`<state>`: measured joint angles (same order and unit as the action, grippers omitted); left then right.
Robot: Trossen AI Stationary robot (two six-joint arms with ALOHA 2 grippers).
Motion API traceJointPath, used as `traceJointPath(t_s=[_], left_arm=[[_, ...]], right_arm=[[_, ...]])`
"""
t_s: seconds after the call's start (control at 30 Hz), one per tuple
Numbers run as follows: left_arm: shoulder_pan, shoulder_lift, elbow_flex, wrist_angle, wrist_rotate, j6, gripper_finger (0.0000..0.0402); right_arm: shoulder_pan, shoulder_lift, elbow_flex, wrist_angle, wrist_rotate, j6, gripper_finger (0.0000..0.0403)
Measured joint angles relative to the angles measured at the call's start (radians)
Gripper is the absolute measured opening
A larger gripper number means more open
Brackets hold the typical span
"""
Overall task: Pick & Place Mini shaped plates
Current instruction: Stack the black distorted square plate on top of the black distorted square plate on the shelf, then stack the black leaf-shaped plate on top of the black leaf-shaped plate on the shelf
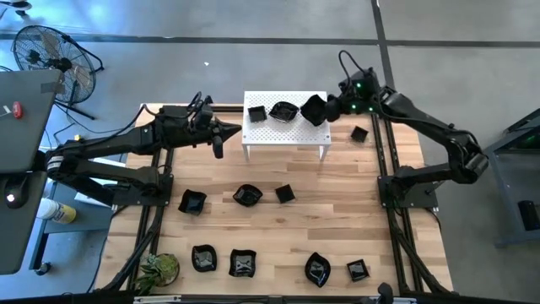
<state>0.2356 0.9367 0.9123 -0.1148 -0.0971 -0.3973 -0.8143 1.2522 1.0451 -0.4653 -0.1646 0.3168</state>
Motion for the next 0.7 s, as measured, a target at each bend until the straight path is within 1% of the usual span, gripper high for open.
traceJointPath(t_s=[0.17, 0.33, 0.43, 0.5, 0.6, 0.7], left_arm=[[0.0, 0.0, 0.0, 0.0, 0.0, 0.0, 0.0002], [0.0, 0.0, 0.0, -0.001, 0.0, 0.0, 0.0002], [0.0, 0.0, 0.0, -0.019, 0.0, 0.0, 0.0002], [0.0, 0.001, 0.0, -0.053, 0.006, 0.0, 0.0002], [0.0, 0.015, 0.0, -0.13, 0.014, 0.0, 0.0002], [0.0, 0.045, 0.0, -0.221, 0.039, 0.0, 0.0002]], right_arm=[[0.0, 0.0, -0.012, 0.004, 0.026, 0.02, 0.0022], [0.0, -0.002, -0.011, 0.023, 0.034, 0.023, 0.0067], [0.0, -0.013, 0.018, 0.001, 0.03, 0.016, 0.0093], [0.001, -0.033, 0.05, -0.027, 0.006, -0.001, 0.01], [0.028, -0.075, 0.093, -0.085, -0.031, -0.018, 0.0089], [0.093, -0.131, 0.097, -0.133, -0.041, -0.032, 0.005]])
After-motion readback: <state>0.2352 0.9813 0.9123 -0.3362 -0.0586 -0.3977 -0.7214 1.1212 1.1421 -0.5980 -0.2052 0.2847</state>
